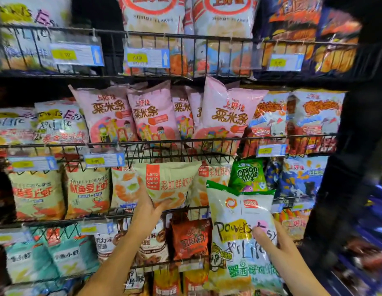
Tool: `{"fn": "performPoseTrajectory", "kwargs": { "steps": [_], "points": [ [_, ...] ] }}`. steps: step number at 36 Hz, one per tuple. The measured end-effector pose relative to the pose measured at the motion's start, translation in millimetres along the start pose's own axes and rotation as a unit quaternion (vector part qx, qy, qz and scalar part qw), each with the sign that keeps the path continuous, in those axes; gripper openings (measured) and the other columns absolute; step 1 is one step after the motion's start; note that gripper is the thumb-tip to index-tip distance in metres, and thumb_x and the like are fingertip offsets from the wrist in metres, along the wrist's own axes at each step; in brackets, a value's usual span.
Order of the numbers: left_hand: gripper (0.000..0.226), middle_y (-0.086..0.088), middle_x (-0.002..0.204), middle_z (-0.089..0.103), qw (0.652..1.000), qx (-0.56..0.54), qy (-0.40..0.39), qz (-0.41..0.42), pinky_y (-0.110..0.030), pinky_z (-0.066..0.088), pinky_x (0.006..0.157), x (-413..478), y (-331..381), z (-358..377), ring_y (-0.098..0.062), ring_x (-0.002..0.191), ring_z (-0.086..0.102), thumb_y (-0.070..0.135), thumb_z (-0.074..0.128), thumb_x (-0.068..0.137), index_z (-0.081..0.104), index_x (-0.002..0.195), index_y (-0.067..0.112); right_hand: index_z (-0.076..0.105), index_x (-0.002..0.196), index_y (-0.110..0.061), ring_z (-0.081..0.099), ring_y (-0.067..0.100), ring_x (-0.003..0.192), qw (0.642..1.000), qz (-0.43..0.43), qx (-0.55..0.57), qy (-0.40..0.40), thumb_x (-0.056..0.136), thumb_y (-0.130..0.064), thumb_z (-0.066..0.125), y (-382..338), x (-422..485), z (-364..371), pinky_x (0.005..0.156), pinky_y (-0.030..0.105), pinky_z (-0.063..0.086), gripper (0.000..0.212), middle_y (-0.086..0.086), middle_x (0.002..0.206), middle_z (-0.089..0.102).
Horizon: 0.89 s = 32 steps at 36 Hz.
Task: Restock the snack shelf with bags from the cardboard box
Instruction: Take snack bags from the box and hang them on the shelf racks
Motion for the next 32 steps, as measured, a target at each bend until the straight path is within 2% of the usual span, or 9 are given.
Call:
{"fn": "performPoseTrajectory", "kwargs": {
  "steps": [4,8,11,15,18,21,25,29,32],
  "points": [
    [0.078,0.027,0.125,0.060,1.000,0.022,-0.010,0.005,-0.038,0.051,0.103,7,-14,-1,0.007,0.114,0.061,0.025,0.076,0.087,0.026,0.147,0.025,0.036,0.149,-0.045,0.037,0.013,0.141,1.000,-0.009,0.015,0.001,0.061,-0.085,0.066,-3,-2,7,0.117,0.047,0.031,0.101,-0.018,0.151,0.042],
    [0.083,0.010,0.133,0.063,0.998,0.004,-0.046,-0.035,-0.033,0.050,0.102,15,-21,0,-0.003,0.112,0.067,0.019,0.068,0.094,0.008,0.143,0.049,0.044,0.140,-0.046,0.050,0.003,0.125,1.000,-0.015,0.010,-0.001,0.081,-0.056,0.064,-12,-4,13,0.099,0.028,0.040,0.063,-0.027,0.133,0.054],
    [0.066,0.009,0.129,0.063,0.997,0.047,-0.057,-0.033,-0.035,0.049,0.104,22,-22,1,-0.004,0.115,0.065,0.027,0.069,0.093,0.023,0.139,0.037,0.044,0.134,-0.050,0.049,-0.017,0.111,1.000,-0.013,0.000,0.007,0.084,-0.051,0.062,-13,-5,12,0.081,0.011,0.041,0.053,-0.031,0.127,0.055],
    [0.055,0.020,0.123,0.062,0.993,0.076,-0.083,-0.015,-0.034,0.048,0.107,36,-26,-1,0.015,0.111,0.058,0.024,0.070,0.092,0.045,0.139,0.015,0.045,0.130,-0.049,0.049,-0.032,0.098,1.000,-0.010,0.000,0.015,0.088,-0.044,0.063,-14,-6,11,0.074,0.003,0.041,0.046,-0.037,0.121,0.056],
    [0.062,0.018,0.127,0.063,0.989,0.094,-0.110,-0.038,-0.038,0.048,0.108,46,-32,-3,0.008,0.116,0.059,0.038,0.069,0.091,0.042,0.143,0.019,0.045,0.126,-0.056,0.048,-0.029,0.104,1.000,-0.009,-0.007,0.016,0.086,-0.047,0.064,-16,-6,13,0.082,0.007,0.040,0.046,-0.043,0.114,0.059],
    [0.066,0.013,0.129,0.063,0.985,0.112,-0.116,-0.066,-0.040,0.046,0.108,49,-29,-6,-0.010,0.120,0.060,0.047,0.066,0.090,0.038,0.144,0.024,0.044,0.137,-0.051,0.050,-0.005,0.123,1.000,0.000,-0.007,0.022,0.083,-0.054,0.065,-19,-6,14,0.102,0.027,0.038,0.058,-0.032,0.129,0.057],
    [0.056,-0.009,0.115,0.071,0.979,0.105,-0.134,-0.110,-0.043,0.050,0.103,48,-14,-7,-0.030,0.115,0.065,0.038,0.066,0.094,0.046,0.141,0.016,0.043,0.140,-0.043,0.052,-0.004,0.115,0.999,0.004,0.021,0.024,0.086,-0.045,0.066,-24,-8,17,0.100,0.029,0.034,0.059,-0.027,0.130,0.055],
    [0.066,0.005,0.126,0.063,0.977,0.092,-0.146,-0.127,-0.025,0.047,0.099,51,-10,-11,-0.010,0.113,0.059,0.033,0.066,0.095,0.036,0.149,0.012,0.049,0.139,-0.043,0.058,0.010,0.120,0.999,0.015,0.026,0.036,0.077,-0.048,0.074,-25,-13,22,0.111,0.043,0.040,0.067,-0.022,0.126,0.064],
    [0.068,-0.005,0.125,0.062,0.972,0.088,-0.143,-0.161,-0.022,0.049,0.091,54,-6,-12,-0.016,0.111,0.059,0.031,0.064,0.096,0.030,0.150,0.008,0.054,0.133,-0.045,0.065,0.010,0.113,0.999,0.011,0.037,0.024,0.072,-0.048,0.078,-24,-15,22,0.107,0.046,0.046,0.065,-0.022,0.118,0.070]
  ]
}}
Point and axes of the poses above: each hand's wrist, its own x-axis towards the middle knuckle, its own z-axis out of the palm, y = z × x, the point moved 2 cm from there along x, towards the middle knuckle
